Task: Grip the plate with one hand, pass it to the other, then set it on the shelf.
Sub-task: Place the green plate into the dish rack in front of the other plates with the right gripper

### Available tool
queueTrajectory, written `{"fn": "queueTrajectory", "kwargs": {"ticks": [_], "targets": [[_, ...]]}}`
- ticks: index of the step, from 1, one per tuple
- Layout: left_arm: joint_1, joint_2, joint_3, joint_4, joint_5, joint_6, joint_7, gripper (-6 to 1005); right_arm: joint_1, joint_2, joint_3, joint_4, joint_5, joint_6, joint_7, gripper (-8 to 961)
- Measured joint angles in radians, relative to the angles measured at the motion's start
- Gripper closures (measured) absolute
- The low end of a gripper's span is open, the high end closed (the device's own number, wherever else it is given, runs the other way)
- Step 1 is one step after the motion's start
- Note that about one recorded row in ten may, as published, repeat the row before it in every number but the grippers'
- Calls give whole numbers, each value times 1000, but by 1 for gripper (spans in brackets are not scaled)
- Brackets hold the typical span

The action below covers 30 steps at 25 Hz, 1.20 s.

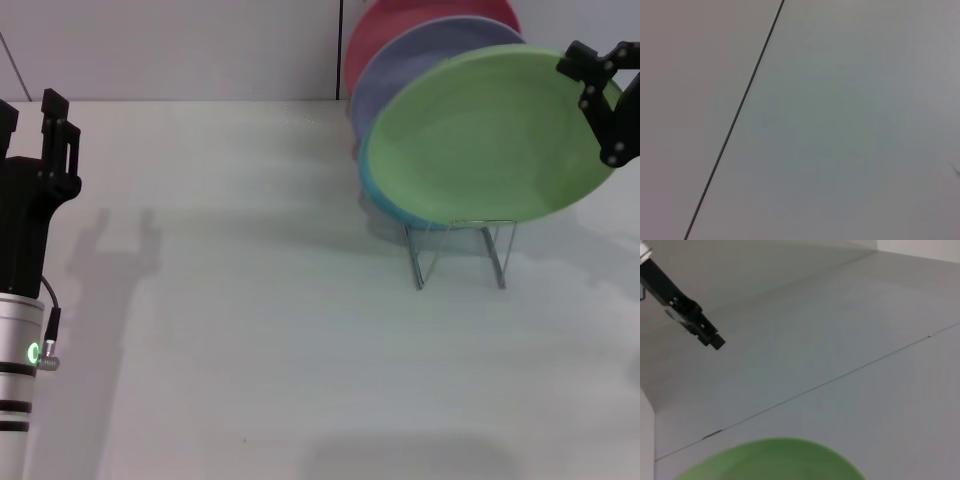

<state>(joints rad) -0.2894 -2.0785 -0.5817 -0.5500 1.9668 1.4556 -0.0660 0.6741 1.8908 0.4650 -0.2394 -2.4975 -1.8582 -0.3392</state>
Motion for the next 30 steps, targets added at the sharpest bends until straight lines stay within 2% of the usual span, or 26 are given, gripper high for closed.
{"fn": "queueTrajectory", "kwargs": {"ticks": [11,30], "targets": [[6,0,18,-19,-2,-1,0,453,12,-3,-59,-13,0,-2,-4,933],[9,0,27,-21,-3,-2,-26,452,15,1,-84,-17,0,30,-38,933]]}}
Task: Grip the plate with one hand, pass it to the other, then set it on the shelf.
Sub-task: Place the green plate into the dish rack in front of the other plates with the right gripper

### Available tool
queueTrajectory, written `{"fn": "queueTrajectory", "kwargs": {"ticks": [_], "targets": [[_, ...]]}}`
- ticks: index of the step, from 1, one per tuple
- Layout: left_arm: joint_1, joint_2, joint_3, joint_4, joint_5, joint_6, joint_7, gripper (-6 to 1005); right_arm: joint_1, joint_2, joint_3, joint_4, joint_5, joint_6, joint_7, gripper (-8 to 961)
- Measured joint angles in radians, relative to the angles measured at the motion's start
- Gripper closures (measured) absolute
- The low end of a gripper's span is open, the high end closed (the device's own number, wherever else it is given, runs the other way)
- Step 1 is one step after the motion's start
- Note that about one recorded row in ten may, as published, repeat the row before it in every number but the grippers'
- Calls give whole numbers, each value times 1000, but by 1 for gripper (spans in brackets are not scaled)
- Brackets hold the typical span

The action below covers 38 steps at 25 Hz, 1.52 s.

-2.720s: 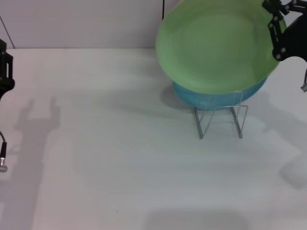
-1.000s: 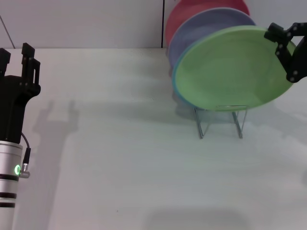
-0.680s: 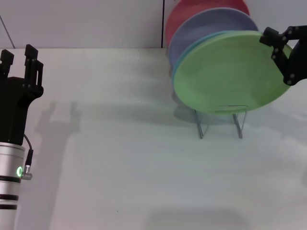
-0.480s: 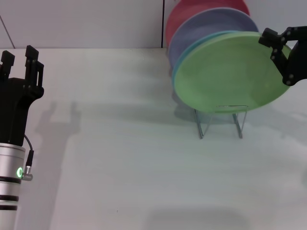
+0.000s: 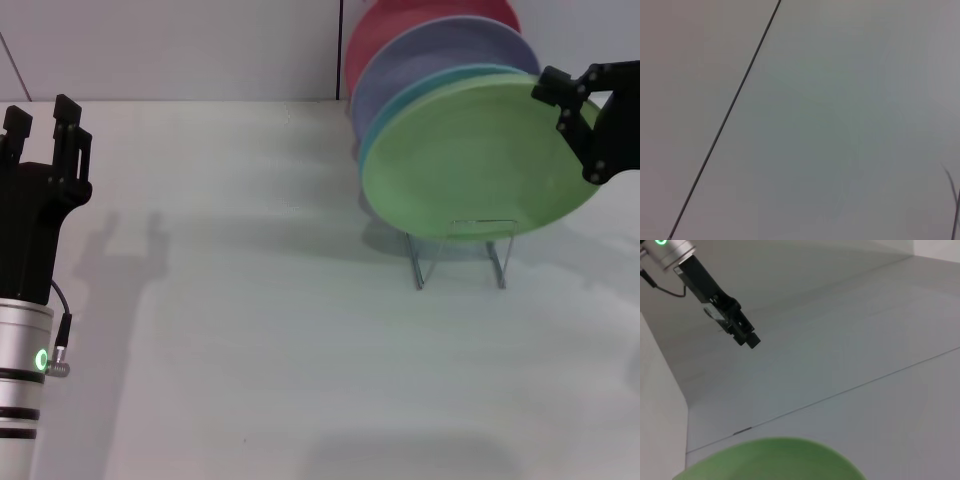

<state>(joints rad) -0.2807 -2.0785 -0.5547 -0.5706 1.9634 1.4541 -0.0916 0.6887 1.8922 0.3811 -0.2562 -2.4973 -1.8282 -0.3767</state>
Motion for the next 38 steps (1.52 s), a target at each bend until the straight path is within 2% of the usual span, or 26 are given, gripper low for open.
{"fn": "queueTrajectory", "kwargs": {"ticks": [8,15,23,38], "targets": [[0,0,-1,0,0,0,0,452,-5,15,-12,0,-1,24,-43,914],[0,0,-1,0,0,0,-1,452,-6,17,-12,0,-1,32,-43,885],[1,0,-1,1,0,5,0,453,-1,41,-14,-11,26,64,-43,853],[3,0,-1,0,0,10,0,452,-2,51,-24,-26,63,43,21,779]]}}
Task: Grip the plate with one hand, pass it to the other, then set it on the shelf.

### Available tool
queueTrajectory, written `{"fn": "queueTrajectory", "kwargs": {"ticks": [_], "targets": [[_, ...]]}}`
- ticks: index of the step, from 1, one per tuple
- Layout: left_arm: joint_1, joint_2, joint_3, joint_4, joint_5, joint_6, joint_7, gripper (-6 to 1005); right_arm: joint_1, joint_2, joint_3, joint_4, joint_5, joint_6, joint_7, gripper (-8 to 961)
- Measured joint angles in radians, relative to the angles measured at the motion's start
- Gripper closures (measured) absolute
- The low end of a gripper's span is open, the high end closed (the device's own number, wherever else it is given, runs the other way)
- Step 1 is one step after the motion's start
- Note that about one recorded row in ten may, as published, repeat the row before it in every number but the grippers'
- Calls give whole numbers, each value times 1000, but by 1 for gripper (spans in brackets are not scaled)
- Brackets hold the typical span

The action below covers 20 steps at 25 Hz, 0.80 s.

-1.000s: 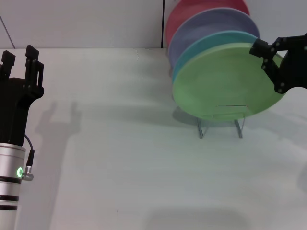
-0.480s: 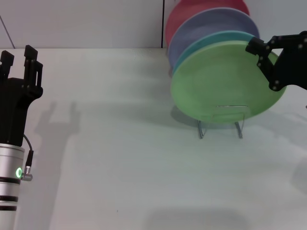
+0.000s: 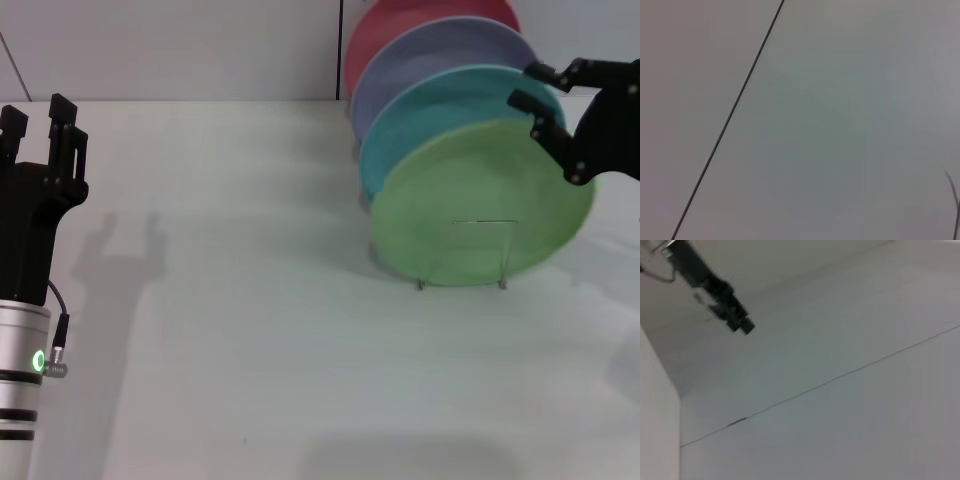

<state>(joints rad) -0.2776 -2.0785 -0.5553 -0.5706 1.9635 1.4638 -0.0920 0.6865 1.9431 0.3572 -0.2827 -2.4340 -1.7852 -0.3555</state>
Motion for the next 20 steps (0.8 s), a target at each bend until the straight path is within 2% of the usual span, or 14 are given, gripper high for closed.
{"fn": "queueTrajectory", "kwargs": {"ticks": [6,7,8,9,10,13,19,20], "targets": [[0,0,0,2,0,0,0,452,-5,-5,-1,-25,113,-98,195,745],[0,0,0,3,0,0,0,452,-5,-5,-1,-33,149,-111,246,745],[0,0,0,5,1,1,0,453,-9,-5,0,-45,256,-130,376,744],[0,0,0,5,1,1,0,453,-9,-5,0,-45,256,-130,376,744],[0,0,0,7,3,1,0,453,-14,-4,1,-49,322,-129,446,744],[-9,3,0,32,10,2,11,446,-50,-1,0,-49,517,-72,698,728],[-23,6,1,85,41,3,11,433,-103,15,2,-45,659,35,890,679],[-24,6,1,91,46,4,11,430,-122,19,1,-49,686,87,950,671]]}}
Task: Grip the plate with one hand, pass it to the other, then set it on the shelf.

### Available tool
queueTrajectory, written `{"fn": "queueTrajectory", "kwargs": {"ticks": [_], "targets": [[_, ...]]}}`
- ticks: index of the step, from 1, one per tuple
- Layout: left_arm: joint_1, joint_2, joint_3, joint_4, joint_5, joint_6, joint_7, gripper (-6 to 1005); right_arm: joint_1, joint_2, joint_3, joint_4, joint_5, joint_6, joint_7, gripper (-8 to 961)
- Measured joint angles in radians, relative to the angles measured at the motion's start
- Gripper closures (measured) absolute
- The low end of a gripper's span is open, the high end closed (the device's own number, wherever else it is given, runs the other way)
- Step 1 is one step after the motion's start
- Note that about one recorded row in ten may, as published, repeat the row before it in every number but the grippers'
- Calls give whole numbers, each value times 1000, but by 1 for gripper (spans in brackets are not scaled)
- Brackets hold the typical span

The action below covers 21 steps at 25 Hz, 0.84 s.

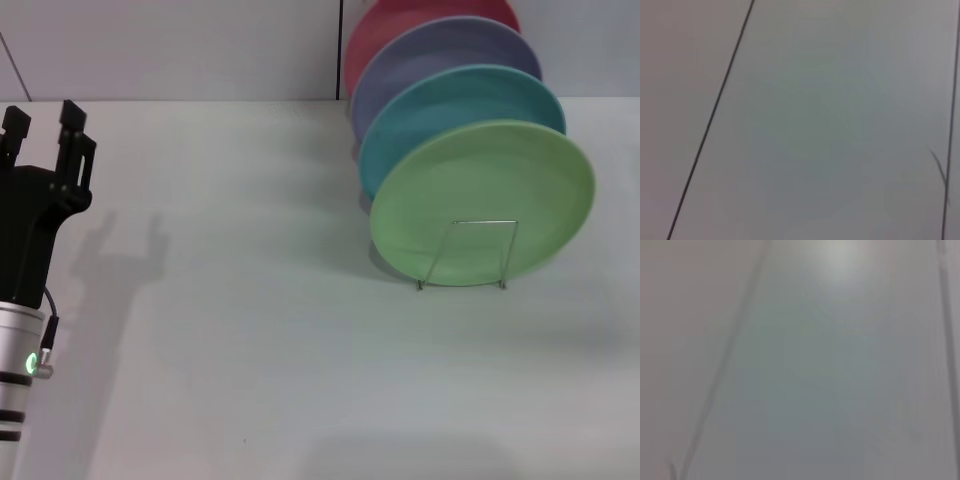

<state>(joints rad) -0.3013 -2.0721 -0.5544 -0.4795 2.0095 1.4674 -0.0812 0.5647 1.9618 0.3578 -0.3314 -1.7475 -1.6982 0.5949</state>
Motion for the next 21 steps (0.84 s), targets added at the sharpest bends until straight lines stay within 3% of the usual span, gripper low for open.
{"fn": "queueTrajectory", "kwargs": {"ticks": [6,7,8,9,10,12,13,16,21], "targets": [[-3,2,-6,48,29,22,-4,305,-46,18,12,3,73,114,126,611],[-3,2,-6,48,29,22,-4,281,-56,28,13,10,121,142,134,591],[0,3,-8,65,31,38,-7,256,-71,54,14,25,214,171,119,572],[0,3,-8,65,31,38,-7,232,-71,54,14,25,214,171,119,552],[8,3,-8,95,29,64,-17,207,-78,83,14,35,307,183,77,532],[9,3,-9,108,27,69,-25,183,-79,95,14,39,344,185,44,492],[7,3,-9,129,25,71,-38,171,-77,112,14,67,391,187,-34,472],[-3,3,-11,158,23,67,-50,147,-75,112,15,120,402,189,-102,413],[-21,3,-12,203,22,58,-53,149,-67,111,20,185,405,218,-138,405]]}}
